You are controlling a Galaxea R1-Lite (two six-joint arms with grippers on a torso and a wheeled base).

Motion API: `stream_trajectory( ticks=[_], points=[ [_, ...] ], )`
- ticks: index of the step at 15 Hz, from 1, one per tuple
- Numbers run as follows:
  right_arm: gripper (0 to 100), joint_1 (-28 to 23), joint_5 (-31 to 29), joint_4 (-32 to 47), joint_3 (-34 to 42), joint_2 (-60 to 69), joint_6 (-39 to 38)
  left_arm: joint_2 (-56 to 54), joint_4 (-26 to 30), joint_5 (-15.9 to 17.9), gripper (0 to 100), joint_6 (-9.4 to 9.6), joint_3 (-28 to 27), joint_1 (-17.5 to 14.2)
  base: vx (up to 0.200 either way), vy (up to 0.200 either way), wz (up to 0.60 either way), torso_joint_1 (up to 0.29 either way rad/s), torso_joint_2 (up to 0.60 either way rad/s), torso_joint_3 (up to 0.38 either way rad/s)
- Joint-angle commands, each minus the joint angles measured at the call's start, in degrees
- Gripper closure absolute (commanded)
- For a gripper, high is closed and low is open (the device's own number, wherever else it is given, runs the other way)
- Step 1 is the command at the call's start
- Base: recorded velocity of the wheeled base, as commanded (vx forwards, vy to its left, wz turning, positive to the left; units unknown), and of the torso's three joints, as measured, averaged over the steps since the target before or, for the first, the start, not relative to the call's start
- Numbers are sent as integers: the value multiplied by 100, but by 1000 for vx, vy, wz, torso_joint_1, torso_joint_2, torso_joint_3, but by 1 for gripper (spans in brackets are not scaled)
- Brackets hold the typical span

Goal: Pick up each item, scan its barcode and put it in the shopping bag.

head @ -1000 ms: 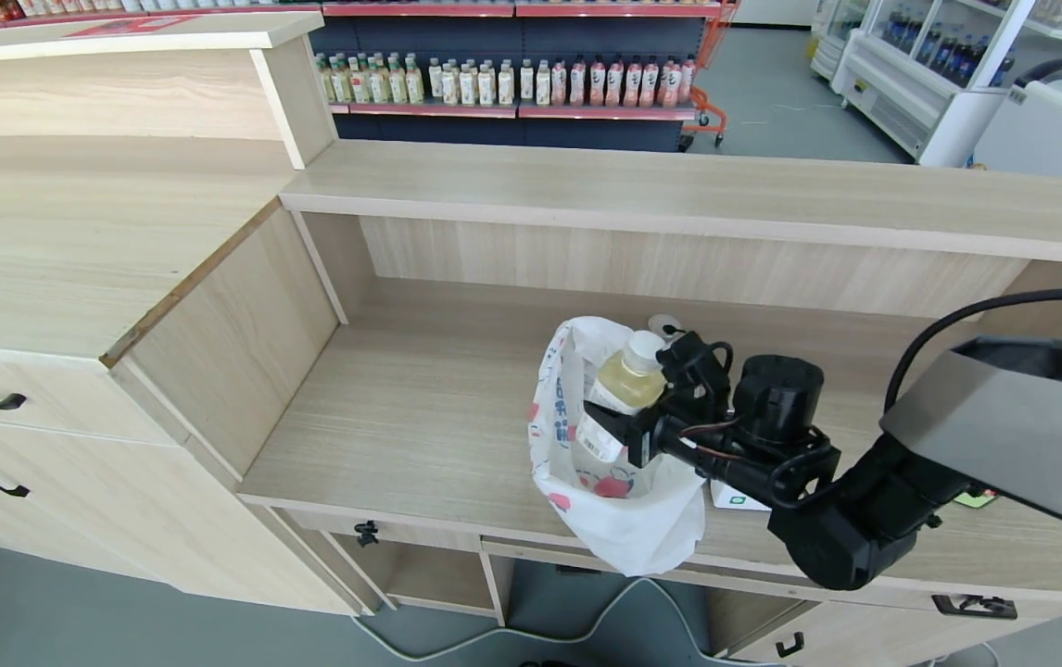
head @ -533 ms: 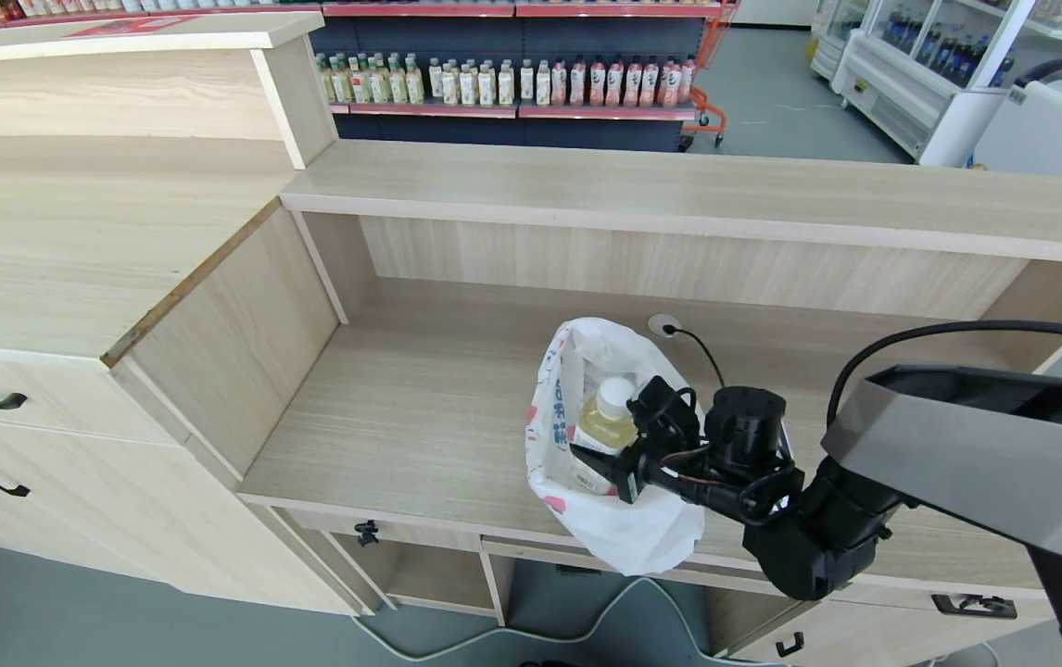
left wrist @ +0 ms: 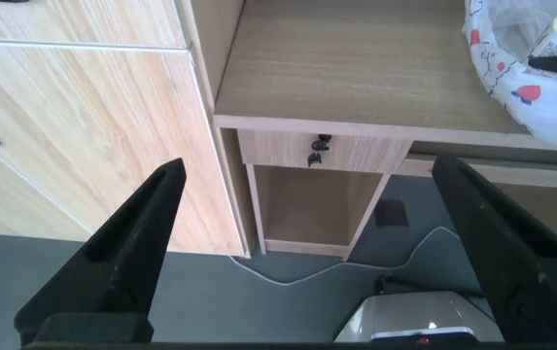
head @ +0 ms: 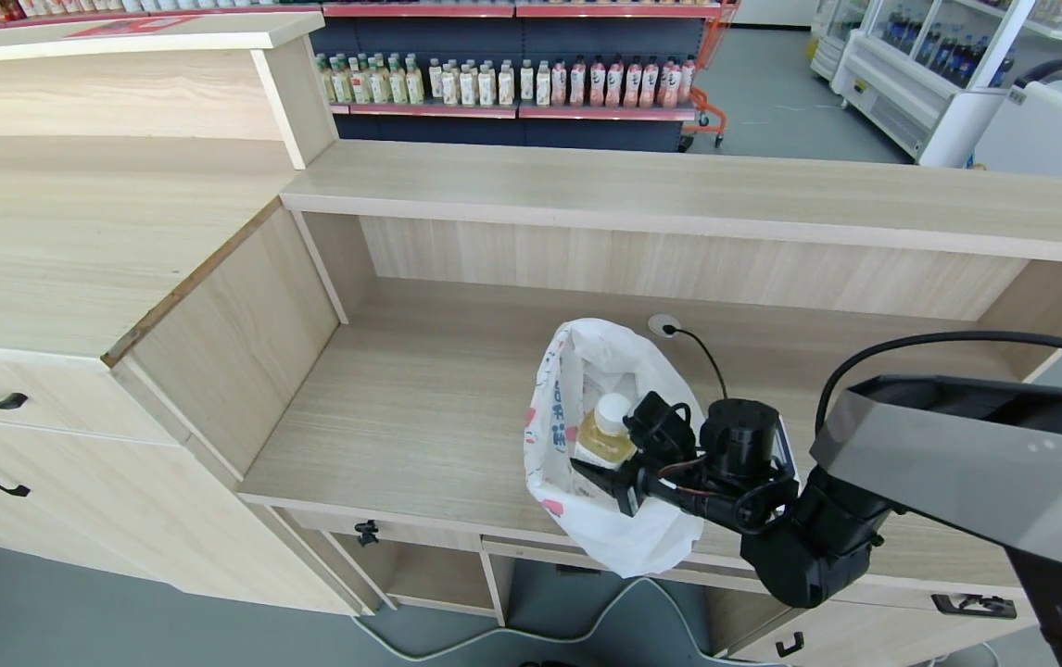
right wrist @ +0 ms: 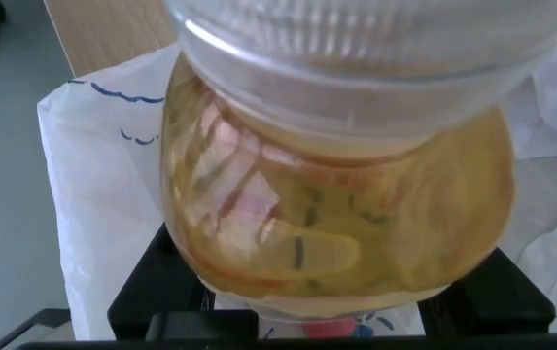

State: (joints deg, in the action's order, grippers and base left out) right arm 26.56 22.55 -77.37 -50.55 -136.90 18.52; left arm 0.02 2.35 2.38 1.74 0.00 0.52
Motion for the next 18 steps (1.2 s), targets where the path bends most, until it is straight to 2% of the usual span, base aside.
stream_trajectory(
  ticks=[1,4,7,10,13,14,17,18],
  points=[
    [0,-28,4,-6,-7,49,-24,-2,2,0,0,1,0,0,0,0,0,0,0,0],
    [0,-99,39,29,46,445,-314,-2,2,0,0,1,0,0,0,0,0,0,0,0],
    [0,-266,241,179,380,1262,-1070,-2,2,0,0,1,0,0,0,0,0,0,0,0],
    [0,-521,241,249,837,2027,-1157,-2,2,0,0,1,0,0,0,0,0,0,0,0],
    [0,-986,162,943,1531,3627,-1483,-2,2,0,0,1,0,0,0,0,0,0,0,0],
    [0,-1197,30,1286,1733,4128,-1518,-2,2,0,0,1,0,0,0,0,0,0,0,0],
    [0,-2129,-1174,2200,2234,5121,-1571,-2,2,0,0,1,0,0,0,0,0,0,0,0],
    [0,-2524,-1209,2517,2304,5367,-1588,-2,2,0,0,1,0,0,0,0,0,0,0,0]
  ],
)
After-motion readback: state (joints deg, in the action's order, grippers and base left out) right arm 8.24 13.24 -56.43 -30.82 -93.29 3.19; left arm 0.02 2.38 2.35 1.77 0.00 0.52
